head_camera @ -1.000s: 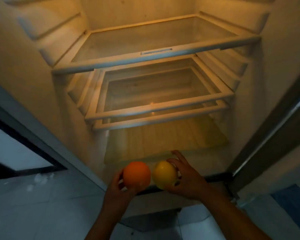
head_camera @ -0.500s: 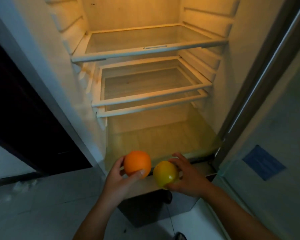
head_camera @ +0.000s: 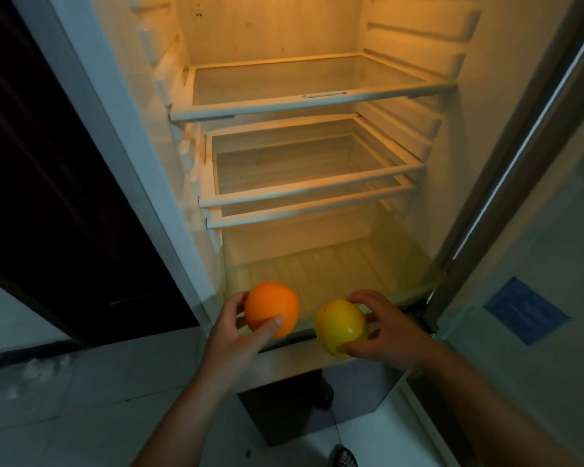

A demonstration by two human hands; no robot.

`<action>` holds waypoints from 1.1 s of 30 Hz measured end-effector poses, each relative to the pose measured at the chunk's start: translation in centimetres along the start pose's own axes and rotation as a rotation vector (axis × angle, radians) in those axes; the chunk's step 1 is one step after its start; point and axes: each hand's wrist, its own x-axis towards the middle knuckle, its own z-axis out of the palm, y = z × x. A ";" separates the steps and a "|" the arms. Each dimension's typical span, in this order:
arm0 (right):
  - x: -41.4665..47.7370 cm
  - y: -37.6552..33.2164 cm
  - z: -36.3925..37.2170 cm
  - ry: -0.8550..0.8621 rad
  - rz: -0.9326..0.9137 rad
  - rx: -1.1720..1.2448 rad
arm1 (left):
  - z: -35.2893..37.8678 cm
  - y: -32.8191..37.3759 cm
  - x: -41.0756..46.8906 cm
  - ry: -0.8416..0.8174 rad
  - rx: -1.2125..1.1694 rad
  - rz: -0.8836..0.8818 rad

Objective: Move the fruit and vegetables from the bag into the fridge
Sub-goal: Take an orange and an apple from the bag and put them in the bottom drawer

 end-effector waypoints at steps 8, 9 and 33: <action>4.8 -2.1 -1.4 0.057 -0.032 0.078 | 0.6 1.8 4.1 0.011 0.003 0.068; 5.5 -2.0 -1.4 0.048 -0.036 0.076 | 0.8 1.8 4.7 0.008 0.008 0.066; 18.8 3.0 1.4 -0.169 0.011 -0.418 | 5.1 -4.9 15.4 0.039 0.529 -0.083</action>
